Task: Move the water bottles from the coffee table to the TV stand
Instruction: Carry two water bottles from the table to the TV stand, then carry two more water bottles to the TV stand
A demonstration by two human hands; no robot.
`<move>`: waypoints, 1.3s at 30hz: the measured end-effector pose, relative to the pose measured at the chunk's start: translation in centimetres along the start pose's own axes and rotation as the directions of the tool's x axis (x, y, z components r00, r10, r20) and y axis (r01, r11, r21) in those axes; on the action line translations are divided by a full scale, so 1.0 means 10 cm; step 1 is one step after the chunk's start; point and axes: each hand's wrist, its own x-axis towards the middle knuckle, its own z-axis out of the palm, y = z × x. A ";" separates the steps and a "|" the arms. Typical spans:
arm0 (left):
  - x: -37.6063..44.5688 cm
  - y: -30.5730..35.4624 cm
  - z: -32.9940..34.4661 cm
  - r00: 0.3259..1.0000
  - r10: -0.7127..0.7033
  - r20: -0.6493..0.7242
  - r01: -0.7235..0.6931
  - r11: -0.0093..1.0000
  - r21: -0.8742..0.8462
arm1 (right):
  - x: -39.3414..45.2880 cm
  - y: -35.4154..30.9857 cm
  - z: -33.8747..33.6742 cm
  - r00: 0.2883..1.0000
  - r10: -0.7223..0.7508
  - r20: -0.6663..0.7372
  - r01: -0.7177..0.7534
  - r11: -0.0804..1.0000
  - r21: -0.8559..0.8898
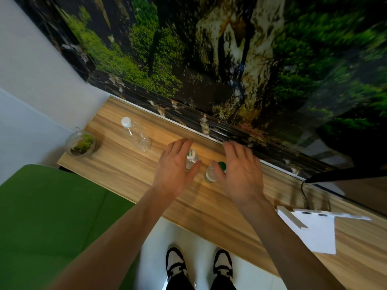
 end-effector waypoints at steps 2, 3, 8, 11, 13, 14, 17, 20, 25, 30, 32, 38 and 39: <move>-0.14 0.14 -0.27 0.999 0.029 -0.025 -0.028 0.999 0.032 | -0.10 -0.06 -0.30 0.999 -0.024 -0.025 0.024 1.000 0.015; -0.20 0.21 -0.41 0.998 0.050 -0.043 -0.048 0.998 0.044 | -0.15 -0.09 -0.46 0.999 -0.036 -0.030 0.037 0.999 0.018; -0.50 0.58 -1.11 0.987 0.091 -0.132 -0.081 0.994 0.077 | -0.41 -0.18 -1.26 0.992 -0.105 -0.071 0.106 0.994 0.011; -0.68 0.83 -1.54 0.976 0.082 -0.202 -0.067 0.994 0.082 | -0.57 -0.23 -1.72 0.985 -0.119 -0.125 0.125 0.991 0.043; -0.81 1.01 -1.83 0.970 0.051 -0.239 -0.032 0.996 0.085 | -0.70 -0.27 -1.99 0.983 -0.121 -0.140 0.130 0.990 0.055; -0.88 1.11 -1.98 0.964 0.030 -0.263 -0.010 0.997 0.079 | -0.76 -0.30 -2.12 0.981 -0.124 -0.148 0.135 0.989 0.066; -1.13 1.40 -2.37 0.940 -0.044 -0.338 0.065 0.997 0.051 | -0.94 -0.37 -2.51 0.974 -0.159 -0.161 0.176 0.979 0.098; -1.39 1.69 -2.71 0.892 -0.166 -0.421 0.176 0.984 -0.016 | -1.10 -0.42 -2.88 0.958 -0.234 -0.167 0.253 0.963 0.096; -1.79 2.03 -3.09 0.758 -0.268 -0.594 0.273 0.958 -0.083 | -1.37 -0.47 -3.36 0.897 -0.377 -0.230 0.403 0.912 0.078; -2.30 2.17 -3.32 0.639 -0.329 -0.695 0.390 0.918 -0.076 | -1.61 -0.58 -3.57 0.799 -0.557 -0.226 0.579 0.814 0.045; -2.54 2.22 -3.39 0.579 -0.360 -0.732 0.444 0.892 -0.087 | -1.69 -0.68 -3.60 0.758 -0.616 -0.215 0.637 0.769 0.041; -3.47 2.30 -3.52 0.403 -0.442 -0.801 0.612 0.781 -0.123 | -2.09 -1.20 -3.67 0.600 -0.774 -0.203 0.797 0.601 0.064; -3.64 2.32 -3.53 0.366 -0.454 -0.812 0.637 0.759 -0.138 | -2.19 -1.31 -3.68 0.571 -0.797 -0.198 0.819 0.569 0.074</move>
